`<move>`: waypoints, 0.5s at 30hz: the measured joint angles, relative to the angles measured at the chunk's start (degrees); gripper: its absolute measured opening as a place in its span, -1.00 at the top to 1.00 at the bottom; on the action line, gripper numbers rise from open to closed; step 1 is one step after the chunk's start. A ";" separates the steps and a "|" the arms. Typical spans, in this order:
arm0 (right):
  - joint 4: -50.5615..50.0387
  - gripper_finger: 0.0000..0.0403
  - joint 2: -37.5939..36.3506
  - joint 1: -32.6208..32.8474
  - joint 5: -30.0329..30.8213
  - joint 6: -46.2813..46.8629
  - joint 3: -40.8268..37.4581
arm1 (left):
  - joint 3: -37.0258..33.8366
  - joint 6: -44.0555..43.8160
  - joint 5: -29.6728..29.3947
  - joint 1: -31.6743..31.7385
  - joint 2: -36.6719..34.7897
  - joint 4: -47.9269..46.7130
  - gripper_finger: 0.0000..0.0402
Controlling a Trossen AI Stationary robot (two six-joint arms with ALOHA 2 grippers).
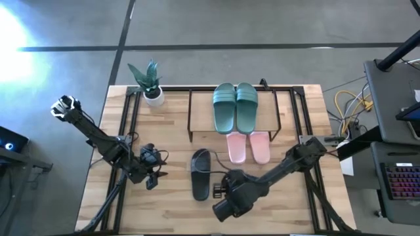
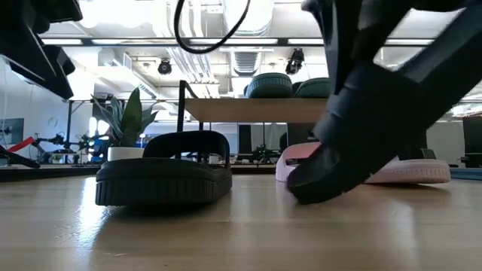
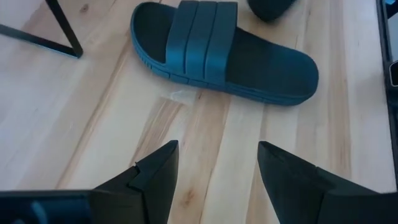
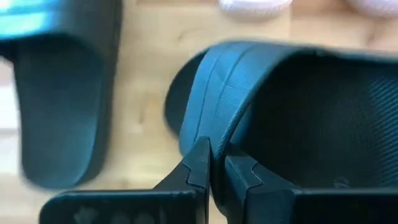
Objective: Pick and place slides into the shelf
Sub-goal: Move the left black slipper to the right of the left black slipper
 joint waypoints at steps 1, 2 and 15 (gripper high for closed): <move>0.60 0.94 0.00 -0.12 -1.87 -0.20 0.33 | 0.00 0.00 -0.03 0.01 0.20 0.05 -0.02; 0.50 0.94 0.00 -0.10 -3.57 -0.80 0.51 | 0.02 0.04 -0.05 0.02 0.45 0.21 -0.02; 0.14 0.75 0.00 1.00 -11.66 -7.67 -1.29 | 0.04 0.09 -0.41 0.07 2.69 1.40 -0.02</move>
